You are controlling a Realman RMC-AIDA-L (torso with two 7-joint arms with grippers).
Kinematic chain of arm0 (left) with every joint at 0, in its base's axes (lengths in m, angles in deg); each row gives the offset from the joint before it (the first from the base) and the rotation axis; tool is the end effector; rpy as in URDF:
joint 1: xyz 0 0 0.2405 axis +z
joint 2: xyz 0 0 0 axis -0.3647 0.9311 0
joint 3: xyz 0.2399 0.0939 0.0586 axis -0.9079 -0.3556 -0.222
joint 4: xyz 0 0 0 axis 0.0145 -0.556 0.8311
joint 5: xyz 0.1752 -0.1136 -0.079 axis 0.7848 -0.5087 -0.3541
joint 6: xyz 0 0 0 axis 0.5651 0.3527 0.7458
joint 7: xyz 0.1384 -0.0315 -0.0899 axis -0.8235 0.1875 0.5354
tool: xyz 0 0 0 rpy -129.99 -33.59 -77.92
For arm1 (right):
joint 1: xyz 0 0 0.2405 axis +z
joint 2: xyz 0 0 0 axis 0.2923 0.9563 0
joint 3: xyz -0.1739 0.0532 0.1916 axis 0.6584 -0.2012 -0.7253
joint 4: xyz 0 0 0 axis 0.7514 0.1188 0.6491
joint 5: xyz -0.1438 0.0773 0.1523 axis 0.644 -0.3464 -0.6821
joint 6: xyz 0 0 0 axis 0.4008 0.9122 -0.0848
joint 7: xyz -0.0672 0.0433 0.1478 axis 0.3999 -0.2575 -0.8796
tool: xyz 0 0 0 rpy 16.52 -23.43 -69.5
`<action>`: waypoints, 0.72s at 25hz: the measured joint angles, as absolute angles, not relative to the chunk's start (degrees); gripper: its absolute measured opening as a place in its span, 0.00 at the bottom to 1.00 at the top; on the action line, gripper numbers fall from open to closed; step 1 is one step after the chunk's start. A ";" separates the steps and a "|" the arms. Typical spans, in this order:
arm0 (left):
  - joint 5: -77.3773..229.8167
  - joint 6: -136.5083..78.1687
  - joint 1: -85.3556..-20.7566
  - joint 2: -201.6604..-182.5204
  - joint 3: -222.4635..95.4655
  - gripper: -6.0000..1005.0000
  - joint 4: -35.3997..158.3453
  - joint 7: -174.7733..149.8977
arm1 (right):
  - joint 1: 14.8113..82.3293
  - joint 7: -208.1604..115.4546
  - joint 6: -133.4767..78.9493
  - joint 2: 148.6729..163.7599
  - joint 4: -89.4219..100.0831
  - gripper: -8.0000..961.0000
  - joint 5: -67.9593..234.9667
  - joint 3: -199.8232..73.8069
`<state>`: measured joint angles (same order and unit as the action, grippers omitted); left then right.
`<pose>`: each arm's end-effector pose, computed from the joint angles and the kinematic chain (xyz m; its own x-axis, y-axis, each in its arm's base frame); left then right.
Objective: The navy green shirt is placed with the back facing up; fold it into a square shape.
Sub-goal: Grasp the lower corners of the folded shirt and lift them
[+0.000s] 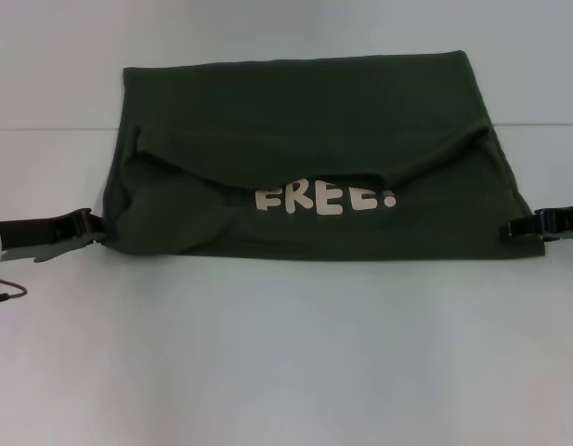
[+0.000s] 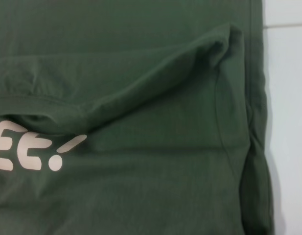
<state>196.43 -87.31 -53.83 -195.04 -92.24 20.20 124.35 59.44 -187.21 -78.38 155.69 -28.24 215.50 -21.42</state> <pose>-0.3367 0.4073 0.0190 0.1158 0.7953 0.5951 0.9903 -0.0459 -0.1313 0.3167 0.4522 0.0180 0.3809 -0.8628 -0.3324 -0.8572 -0.1948 -0.4767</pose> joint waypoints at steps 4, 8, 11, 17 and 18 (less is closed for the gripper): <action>196.42 -87.30 -53.78 -195.00 -92.22 0.05 20.19 124.35 | 59.85 -187.18 -76.49 155.99 -26.80 0.74 215.64 -21.21; 196.42 -87.29 -53.78 -194.99 -92.22 0.06 20.18 124.35 | 60.00 -187.09 -76.00 156.31 -26.68 0.72 215.40 -21.20; 196.42 -87.29 -53.90 -194.96 -92.21 0.06 20.17 124.35 | 60.65 -187.08 -75.69 156.44 -25.62 0.71 215.42 -21.12; 196.42 -87.29 -54.05 -194.95 -92.21 0.06 20.17 124.35 | 61.33 -187.06 -75.50 156.46 -24.58 0.68 215.53 -21.23; 196.42 -87.29 -54.06 -194.95 -92.21 0.06 20.17 124.35 | 61.33 -187.06 -75.49 156.46 -24.59 0.63 215.47 -21.29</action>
